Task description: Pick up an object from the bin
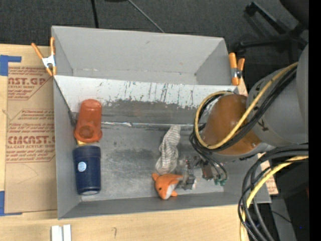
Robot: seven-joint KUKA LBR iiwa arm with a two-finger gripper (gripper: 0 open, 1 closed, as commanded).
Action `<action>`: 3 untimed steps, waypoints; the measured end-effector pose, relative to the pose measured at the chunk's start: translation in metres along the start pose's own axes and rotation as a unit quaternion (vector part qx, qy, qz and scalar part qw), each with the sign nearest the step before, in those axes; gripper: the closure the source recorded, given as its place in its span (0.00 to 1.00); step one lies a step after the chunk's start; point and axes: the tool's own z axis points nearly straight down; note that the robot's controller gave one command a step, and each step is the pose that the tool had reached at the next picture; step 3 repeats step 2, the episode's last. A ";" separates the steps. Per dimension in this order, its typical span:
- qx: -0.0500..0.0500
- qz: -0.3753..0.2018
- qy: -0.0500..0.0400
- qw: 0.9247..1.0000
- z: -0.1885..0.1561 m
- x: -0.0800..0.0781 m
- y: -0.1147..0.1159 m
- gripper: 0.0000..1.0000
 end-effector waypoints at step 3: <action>0.000 0.001 -0.005 1.000 -0.179 -0.043 -0.006 1.00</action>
Offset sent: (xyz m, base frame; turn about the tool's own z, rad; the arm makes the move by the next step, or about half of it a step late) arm 0.0414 -0.0062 0.1765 0.0043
